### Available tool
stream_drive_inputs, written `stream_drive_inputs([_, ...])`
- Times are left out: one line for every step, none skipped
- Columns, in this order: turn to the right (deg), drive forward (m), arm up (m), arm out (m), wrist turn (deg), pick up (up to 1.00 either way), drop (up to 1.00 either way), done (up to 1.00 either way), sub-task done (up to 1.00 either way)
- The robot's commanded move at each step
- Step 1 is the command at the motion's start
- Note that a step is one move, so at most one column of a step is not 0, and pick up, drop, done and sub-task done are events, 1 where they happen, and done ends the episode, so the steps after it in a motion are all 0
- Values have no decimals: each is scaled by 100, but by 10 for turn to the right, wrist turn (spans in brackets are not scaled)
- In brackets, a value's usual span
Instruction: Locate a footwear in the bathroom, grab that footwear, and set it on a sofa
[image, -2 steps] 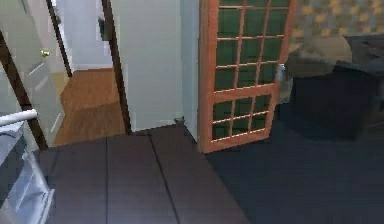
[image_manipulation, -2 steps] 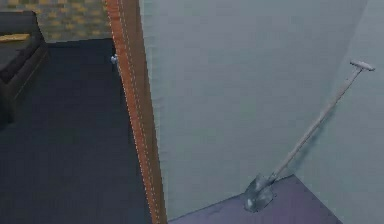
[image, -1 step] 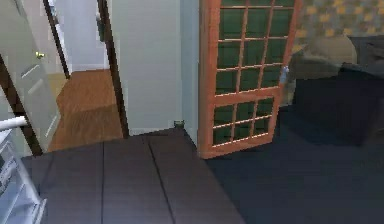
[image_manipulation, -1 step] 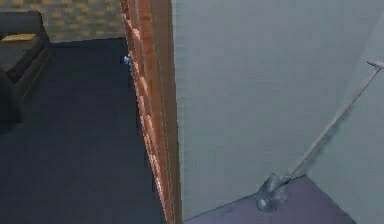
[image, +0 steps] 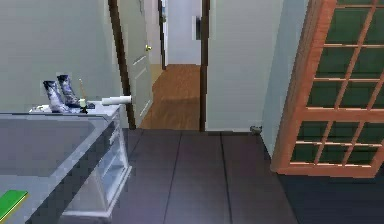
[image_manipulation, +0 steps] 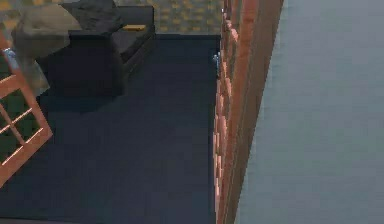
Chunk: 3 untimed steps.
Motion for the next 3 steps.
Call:
stream_drive_inputs([0,60,0,0,0,0,0,0,0])
stream_drive_inputs([-450,0,0,0,0,0,0,0,0])
stream_drive_inputs([-450,0,0,0,0,0,0,0,0])
